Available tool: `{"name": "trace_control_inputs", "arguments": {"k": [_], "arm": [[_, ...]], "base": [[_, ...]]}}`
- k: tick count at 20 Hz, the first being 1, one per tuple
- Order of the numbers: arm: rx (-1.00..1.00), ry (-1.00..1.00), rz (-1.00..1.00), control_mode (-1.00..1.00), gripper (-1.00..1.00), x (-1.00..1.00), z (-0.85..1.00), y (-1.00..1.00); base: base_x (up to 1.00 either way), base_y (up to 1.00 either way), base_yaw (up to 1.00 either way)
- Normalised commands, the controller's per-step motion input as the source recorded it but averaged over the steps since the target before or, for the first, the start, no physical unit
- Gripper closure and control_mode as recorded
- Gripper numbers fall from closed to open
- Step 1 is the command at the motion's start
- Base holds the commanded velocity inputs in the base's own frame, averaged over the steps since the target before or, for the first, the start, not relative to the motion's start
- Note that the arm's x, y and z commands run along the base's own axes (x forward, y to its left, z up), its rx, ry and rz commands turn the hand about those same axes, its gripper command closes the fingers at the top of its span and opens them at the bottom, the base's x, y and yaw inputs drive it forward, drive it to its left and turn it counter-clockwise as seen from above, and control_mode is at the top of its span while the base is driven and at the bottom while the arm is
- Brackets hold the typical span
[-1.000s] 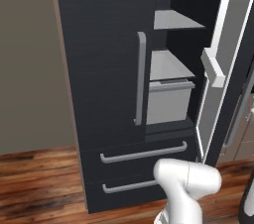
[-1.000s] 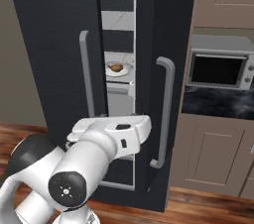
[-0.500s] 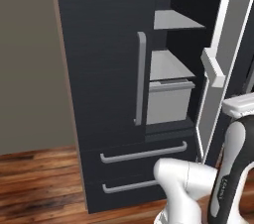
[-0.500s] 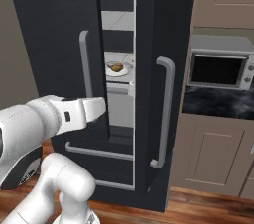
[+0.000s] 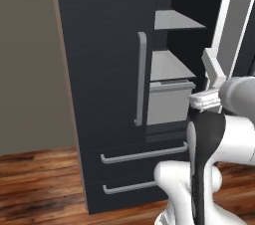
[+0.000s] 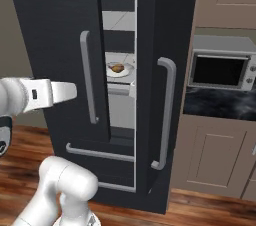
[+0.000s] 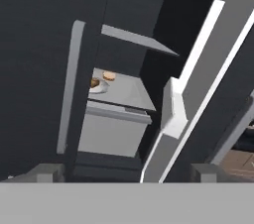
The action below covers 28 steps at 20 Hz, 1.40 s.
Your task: Retrieve the chicken drumstick from the fridge and place it on the saucepan with marinade on the stove.
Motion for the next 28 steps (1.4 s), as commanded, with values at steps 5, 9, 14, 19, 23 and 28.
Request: {"name": "trace_control_inputs", "arguments": {"k": [5, 9, 14, 19, 23, 28], "arm": [[-0.10, 0.02, -0.05, -1.00, -1.00, 0.92, -0.39, -0.04], [-0.13, 0.03, 0.00, -1.00, -1.00, 0.82, -0.57, -0.24], [-0.05, 0.04, 0.00, -1.00, -1.00, 0.60, -0.29, -0.32], [0.00, 0.07, 0.00, -1.00, -1.00, 0.67, -0.16, -0.33], [0.00, 0.08, 0.00, -1.00, -1.00, 0.79, -0.19, -0.37], [0.00, 0.09, 0.00, -1.00, -1.00, 0.99, -0.25, -0.26]], "base": [[0.00, 0.00, 0.00], [0.00, 0.00, 0.00], [0.00, 0.00, 0.00], [0.00, 0.00, 0.00], [0.00, 0.00, 0.00], [0.00, 0.00, 0.00]]}}
